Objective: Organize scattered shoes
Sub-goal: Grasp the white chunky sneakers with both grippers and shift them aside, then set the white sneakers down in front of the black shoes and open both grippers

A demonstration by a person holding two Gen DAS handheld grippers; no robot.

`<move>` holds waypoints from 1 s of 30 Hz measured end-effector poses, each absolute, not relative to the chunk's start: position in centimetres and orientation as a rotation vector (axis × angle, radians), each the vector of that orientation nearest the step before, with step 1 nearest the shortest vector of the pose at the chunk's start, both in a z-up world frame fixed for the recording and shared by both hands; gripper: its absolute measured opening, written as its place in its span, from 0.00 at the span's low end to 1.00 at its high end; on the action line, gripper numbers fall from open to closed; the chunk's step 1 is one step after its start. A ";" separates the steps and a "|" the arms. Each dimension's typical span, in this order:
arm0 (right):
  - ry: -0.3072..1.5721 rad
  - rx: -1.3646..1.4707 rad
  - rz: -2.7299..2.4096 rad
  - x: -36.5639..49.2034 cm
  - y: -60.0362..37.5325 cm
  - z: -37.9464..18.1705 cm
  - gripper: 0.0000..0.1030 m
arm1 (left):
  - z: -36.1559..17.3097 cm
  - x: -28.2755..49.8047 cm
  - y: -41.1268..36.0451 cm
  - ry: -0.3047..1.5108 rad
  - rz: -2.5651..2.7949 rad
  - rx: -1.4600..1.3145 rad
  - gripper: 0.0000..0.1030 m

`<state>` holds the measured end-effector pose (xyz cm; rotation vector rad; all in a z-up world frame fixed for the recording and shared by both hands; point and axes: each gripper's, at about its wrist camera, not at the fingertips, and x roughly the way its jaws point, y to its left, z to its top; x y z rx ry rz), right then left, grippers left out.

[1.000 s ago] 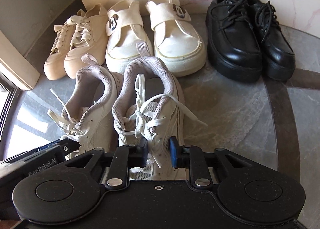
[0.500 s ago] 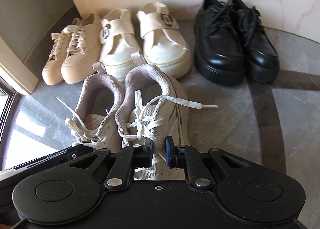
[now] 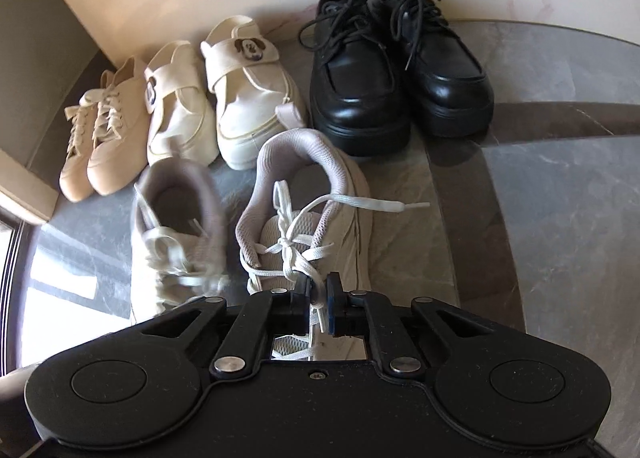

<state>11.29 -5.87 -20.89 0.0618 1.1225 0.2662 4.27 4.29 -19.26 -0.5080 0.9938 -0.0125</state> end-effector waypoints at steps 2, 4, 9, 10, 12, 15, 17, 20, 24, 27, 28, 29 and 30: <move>1.119 0.047 0.278 11.2 -5.7 -21.0 0.07 | -19.2 4.0 4.1 0.993 0.004 -0.462 0.00; 1.116 0.037 0.285 11.1 -5.7 -21.1 0.08 | -18.7 3.7 4.5 0.980 0.006 -0.453 0.00; 1.112 0.033 0.291 10.7 -5.6 -20.9 0.13 | -17.5 3.1 6.0 0.948 0.031 -0.429 0.14; 1.108 0.025 0.294 10.6 -5.5 -20.9 0.13 | -17.4 3.0 6.3 0.943 0.042 -0.418 0.17; 1.102 0.006 0.295 10.5 -5.4 -20.9 0.13 | -17.0 2.7 6.9 0.934 0.065 -0.396 0.18; 1.096 -0.016 0.293 10.5 -5.1 -21.0 0.13 | -16.5 2.3 7.8 0.921 0.100 -0.363 0.20; 1.095 -0.021 0.289 10.5 -4.9 -20.9 0.13 | -16.2 2.1 8.5 0.912 0.123 -0.341 0.21; 1.096 -0.020 0.289 10.5 -4.8 -20.9 0.17 | -16.1 1.8 9.1 0.910 0.146 -0.317 0.29; 1.095 -0.029 0.295 10.5 -4.5 -21.0 0.19 | -17.5 1.6 9.5 0.951 0.159 -0.302 0.34; 1.093 -0.032 0.299 10.5 -4.5 -21.1 0.19 | -18.1 1.7 9.7 0.955 0.166 -0.319 0.35; 1.091 -0.037 0.300 10.5 -4.4 -21.1 0.19 | -18.2 1.8 9.7 0.954 0.168 -0.327 0.35; 1.090 -0.042 0.301 10.5 -4.3 -21.2 0.19 | -18.4 2.0 9.7 0.953 0.169 -0.334 0.35; 1.086 -0.054 0.303 10.5 -4.2 -21.2 0.19 | -18.5 2.1 9.7 0.953 0.170 -0.341 0.35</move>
